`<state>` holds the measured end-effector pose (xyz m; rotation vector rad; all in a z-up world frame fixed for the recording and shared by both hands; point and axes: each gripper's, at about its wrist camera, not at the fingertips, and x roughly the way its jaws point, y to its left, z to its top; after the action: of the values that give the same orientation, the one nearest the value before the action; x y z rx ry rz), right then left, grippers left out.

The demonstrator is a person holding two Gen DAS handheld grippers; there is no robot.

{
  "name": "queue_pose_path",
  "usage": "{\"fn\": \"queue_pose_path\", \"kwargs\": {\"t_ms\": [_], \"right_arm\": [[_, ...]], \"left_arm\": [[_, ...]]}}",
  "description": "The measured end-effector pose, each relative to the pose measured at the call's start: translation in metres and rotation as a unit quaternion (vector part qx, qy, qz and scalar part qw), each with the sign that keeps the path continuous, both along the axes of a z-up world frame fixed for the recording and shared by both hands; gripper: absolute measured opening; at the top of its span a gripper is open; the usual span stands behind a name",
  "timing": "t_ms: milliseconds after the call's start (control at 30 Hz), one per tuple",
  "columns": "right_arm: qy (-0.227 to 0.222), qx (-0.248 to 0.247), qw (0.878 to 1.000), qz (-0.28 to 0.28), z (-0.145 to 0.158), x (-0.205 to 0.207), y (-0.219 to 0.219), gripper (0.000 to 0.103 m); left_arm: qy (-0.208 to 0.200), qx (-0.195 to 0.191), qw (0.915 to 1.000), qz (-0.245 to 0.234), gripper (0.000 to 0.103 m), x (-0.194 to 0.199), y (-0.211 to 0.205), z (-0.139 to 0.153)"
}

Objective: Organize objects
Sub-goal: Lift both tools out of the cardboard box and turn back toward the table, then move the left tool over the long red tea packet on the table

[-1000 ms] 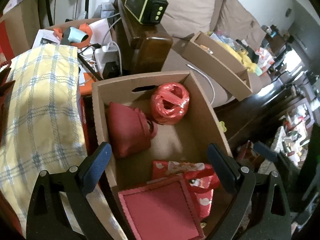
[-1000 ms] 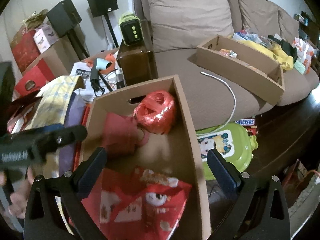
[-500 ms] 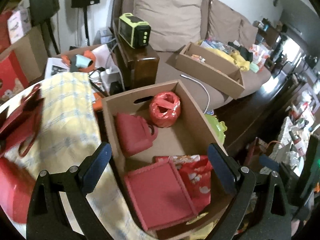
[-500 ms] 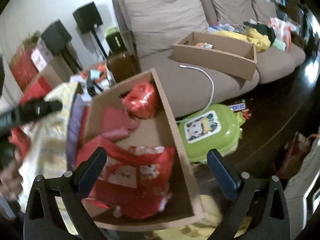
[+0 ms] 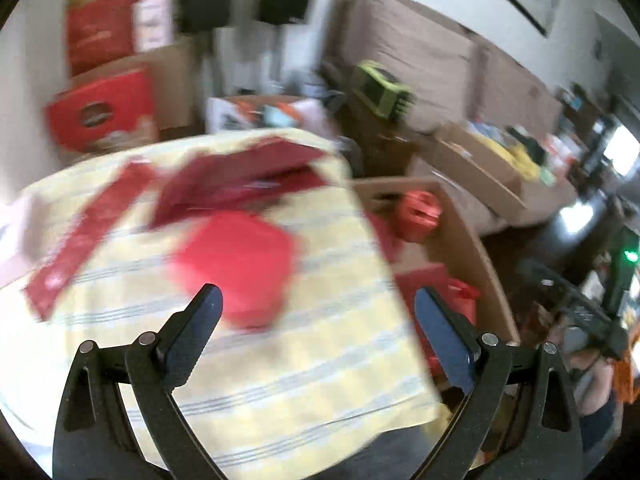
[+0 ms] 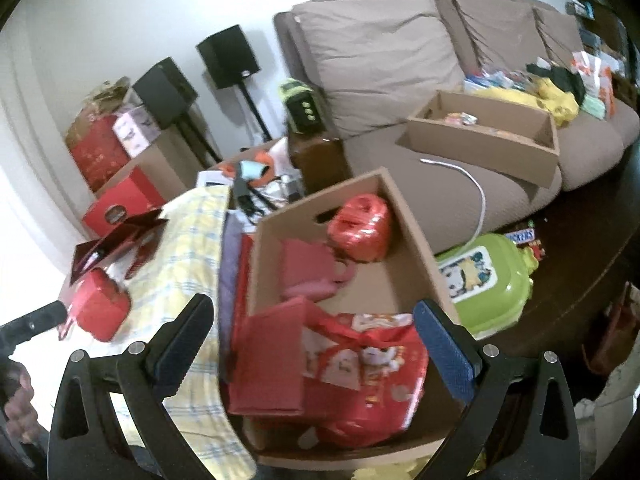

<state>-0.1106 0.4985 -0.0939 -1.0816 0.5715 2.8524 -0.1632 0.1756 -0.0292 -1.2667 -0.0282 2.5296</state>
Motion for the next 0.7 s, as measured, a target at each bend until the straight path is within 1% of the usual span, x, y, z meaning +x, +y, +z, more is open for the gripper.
{"fn": "queue_pose_path", "kwargs": {"t_ms": [100,133,167,200,267,300,367,400,467,533,600,700], "right_arm": [[0.021,0.002,1.000,0.017,0.016,0.003,-0.014,0.102],[0.028,0.003,0.999,0.021,0.021,0.005,-0.018,0.102],[0.038,0.003,0.999,0.026,0.028,0.008,-0.022,0.102],[0.045,0.004,0.999,0.028,0.032,0.009,-0.024,0.102],[0.055,0.005,0.998,0.028,0.040,0.012,-0.027,0.102],[0.055,0.004,0.998,0.028,0.041,0.012,-0.027,0.102],[0.054,0.000,0.998,0.030,0.043,0.013,-0.027,0.102],[0.054,-0.001,0.998,0.029,0.044,0.014,-0.026,0.102],[0.054,-0.005,0.998,0.028,0.046,0.014,-0.025,0.102],[0.052,-0.008,0.998,0.029,0.047,0.015,-0.025,0.102],[0.048,-0.008,0.998,0.027,0.048,0.014,-0.026,0.102],[0.050,-0.012,0.998,0.029,0.048,0.015,-0.029,0.102]], "left_arm": [[0.010,-0.014,0.9983,0.056,0.097,0.000,-0.057,0.008],[0.016,-0.014,0.9971,0.073,0.097,-0.002,-0.073,0.009],[0.023,-0.013,0.9956,0.089,0.097,-0.004,-0.088,0.010],[0.033,-0.021,0.9926,0.115,0.097,-0.008,-0.110,0.010],[0.034,-0.050,0.9867,0.151,0.097,-0.014,-0.139,0.007],[0.028,-0.069,0.9833,0.166,0.097,-0.018,-0.156,0.004],[0.022,-0.093,0.9803,0.173,0.097,-0.020,-0.175,-0.001],[0.024,-0.111,0.9776,0.177,0.097,-0.020,-0.183,-0.006],[0.026,-0.148,0.9743,0.168,0.097,-0.022,-0.195,-0.024],[0.018,-0.172,0.9707,0.167,0.097,-0.025,-0.203,-0.044],[0.013,-0.187,0.9689,0.162,0.096,-0.030,-0.207,-0.063],[0.024,-0.190,0.9689,0.156,0.095,-0.034,-0.210,-0.076]]}}
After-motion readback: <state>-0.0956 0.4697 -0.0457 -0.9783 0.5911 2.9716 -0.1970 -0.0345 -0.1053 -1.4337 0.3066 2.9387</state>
